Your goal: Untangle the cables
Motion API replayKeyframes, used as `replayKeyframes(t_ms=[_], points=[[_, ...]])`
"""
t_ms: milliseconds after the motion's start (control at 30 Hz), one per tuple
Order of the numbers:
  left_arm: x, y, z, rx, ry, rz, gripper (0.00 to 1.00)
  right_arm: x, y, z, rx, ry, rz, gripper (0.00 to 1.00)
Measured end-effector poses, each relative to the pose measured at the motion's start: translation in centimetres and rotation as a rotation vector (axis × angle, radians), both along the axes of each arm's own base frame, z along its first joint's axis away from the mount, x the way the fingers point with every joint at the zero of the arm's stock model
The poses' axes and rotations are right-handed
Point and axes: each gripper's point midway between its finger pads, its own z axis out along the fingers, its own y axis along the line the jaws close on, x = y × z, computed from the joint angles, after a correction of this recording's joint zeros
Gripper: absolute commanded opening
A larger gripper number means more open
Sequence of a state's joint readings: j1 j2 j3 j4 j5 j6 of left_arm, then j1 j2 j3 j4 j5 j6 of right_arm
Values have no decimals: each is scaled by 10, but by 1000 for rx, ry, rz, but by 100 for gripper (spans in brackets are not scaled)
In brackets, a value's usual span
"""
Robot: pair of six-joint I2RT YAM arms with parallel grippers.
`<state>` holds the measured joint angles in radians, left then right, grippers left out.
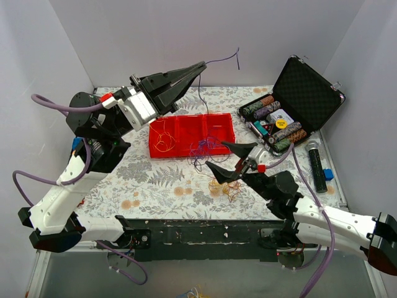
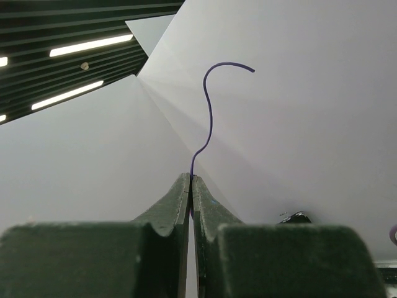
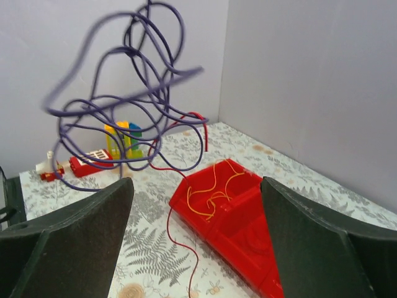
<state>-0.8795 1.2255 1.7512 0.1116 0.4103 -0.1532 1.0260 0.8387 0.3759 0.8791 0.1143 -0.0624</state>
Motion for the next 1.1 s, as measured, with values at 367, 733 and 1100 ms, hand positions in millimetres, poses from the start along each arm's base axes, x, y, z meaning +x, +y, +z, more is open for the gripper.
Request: replayKeyframes(t_ms=[367,733,1100], points=[[-9,0,9,2,-7,-43,0,13,34,-10,-88,-29,11,96],[-21,4,28,-24,-25,-80,0,46,67,-10,-55,-55,-57,77],[-21,4,28,-19,-20,-80,0,41,48,-10,17,-9,-81,1]])
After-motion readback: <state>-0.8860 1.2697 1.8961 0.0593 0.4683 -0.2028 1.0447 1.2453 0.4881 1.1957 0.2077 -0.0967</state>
